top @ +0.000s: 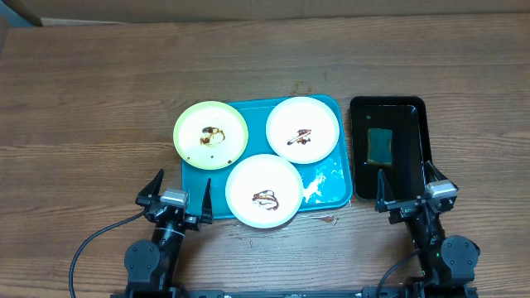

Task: Clean dirty plates on tray and stack at the side

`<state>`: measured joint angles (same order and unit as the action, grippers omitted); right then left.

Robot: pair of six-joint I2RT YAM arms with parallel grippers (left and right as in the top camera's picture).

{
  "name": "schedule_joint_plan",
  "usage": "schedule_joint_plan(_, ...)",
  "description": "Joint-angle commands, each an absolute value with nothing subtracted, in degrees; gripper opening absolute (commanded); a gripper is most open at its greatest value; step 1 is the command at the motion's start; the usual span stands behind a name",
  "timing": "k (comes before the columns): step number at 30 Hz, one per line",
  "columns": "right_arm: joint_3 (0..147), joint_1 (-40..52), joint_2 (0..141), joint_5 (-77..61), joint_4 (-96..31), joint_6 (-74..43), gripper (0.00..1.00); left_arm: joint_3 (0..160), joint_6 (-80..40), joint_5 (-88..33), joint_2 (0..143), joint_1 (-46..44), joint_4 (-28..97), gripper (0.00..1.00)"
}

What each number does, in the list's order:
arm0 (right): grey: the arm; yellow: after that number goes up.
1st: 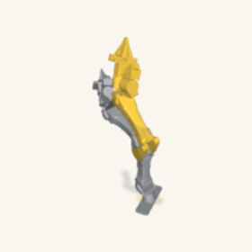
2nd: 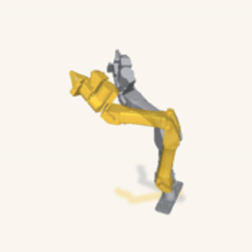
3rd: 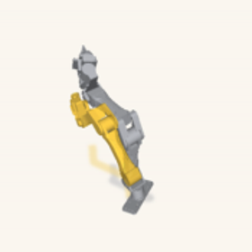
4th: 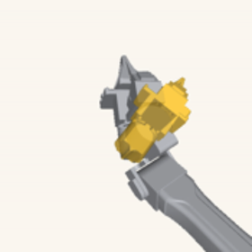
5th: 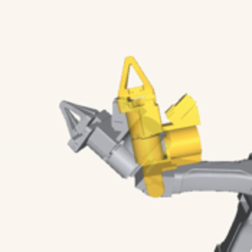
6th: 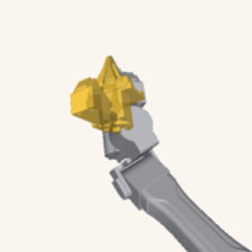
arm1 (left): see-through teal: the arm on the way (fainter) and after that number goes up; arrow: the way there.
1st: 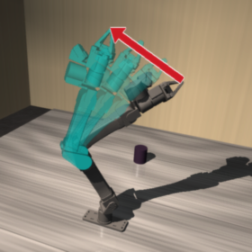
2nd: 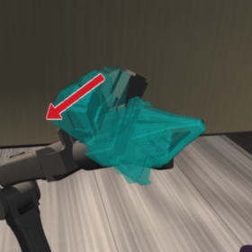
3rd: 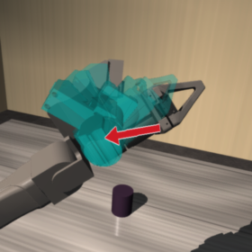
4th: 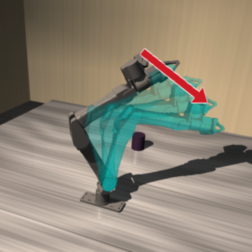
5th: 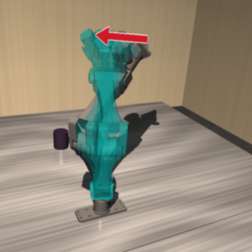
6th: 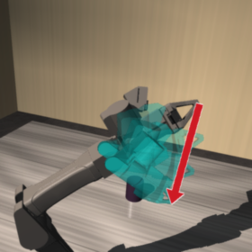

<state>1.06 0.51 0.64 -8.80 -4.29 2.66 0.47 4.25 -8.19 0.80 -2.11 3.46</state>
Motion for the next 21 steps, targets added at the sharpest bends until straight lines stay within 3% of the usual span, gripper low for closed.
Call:
schedule_joint_plan(1,0.4,0.7,0.2,-9.1,-4.0,2.9,1.0,0.3,4.0,-9.2,0.4,-1.9,3.4,1.0)
schedule_joint_plan(7,0.4,0.7,0.2,-9.2,-4.0,2.8,1.0,0.3,-3.0,-6.7,0.4,-1.9,3.6,1.0)
schedule_joint_plan(12,0.5,0.7,0.2,-7.3,-4.0,-4.7,1.0,0.9,-9.5,-7.0,0.4,-1.9,4.5,1.0)
schedule_joint_plan(21,7.4,0.7,4.3,-5.0,-12.5,-11.6,1.0,15.3,-9.0,-7.1,6.0,-1.9,21.0,1.0)
